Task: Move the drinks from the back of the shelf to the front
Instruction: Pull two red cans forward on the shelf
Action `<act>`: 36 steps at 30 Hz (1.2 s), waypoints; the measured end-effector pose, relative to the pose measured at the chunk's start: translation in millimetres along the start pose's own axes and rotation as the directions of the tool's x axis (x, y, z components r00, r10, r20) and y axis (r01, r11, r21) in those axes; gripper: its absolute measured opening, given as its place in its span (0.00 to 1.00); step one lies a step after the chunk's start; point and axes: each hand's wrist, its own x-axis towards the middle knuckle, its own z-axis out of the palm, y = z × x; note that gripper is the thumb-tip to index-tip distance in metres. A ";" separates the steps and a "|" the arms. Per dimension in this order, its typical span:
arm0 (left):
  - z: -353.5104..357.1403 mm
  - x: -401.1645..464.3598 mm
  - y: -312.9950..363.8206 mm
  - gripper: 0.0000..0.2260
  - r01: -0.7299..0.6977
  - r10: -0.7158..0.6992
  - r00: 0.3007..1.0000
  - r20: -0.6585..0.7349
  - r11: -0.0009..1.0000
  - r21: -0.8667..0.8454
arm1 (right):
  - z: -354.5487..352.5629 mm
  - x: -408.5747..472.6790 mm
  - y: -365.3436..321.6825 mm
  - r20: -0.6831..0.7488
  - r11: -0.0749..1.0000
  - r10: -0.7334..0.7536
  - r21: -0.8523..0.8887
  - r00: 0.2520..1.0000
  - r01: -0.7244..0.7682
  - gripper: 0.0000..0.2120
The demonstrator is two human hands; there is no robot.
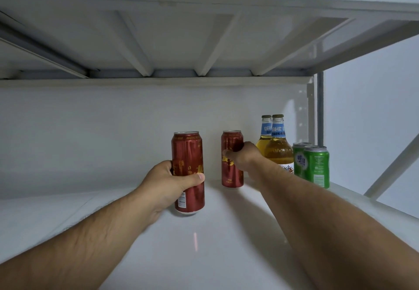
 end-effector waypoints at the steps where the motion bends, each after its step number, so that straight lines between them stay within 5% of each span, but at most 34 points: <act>1: 0.6 -0.3 0.2 0.15 0.001 -0.001 1.000 0.000 1.000 0.003 | -0.8 -0.2 0.1 -0.002 1.000 0.003 0.005 1.000 -0.003 0.22; 10: 10.0 0.9 8.1 0.15 -0.003 0.002 1.000 0.022 0.999 0.046 | -9.9 -11.8 -4.9 0.046 1.000 0.022 0.017 0.999 -0.023 0.23; 26: 79.5 24.4 25.2 0.13 0.008 -0.013 0.997 0.080 0.997 0.071 | -85.8 -73.0 -8.7 0.125 0.932 -0.073 -0.345 0.989 0.113 0.13; 36: 118.7 37.1 19.8 0.24 0.030 -0.039 0.998 0.056 0.989 0.144 | -99.5 -70.4 11.9 0.179 0.956 -0.122 -0.245 0.976 0.164 0.12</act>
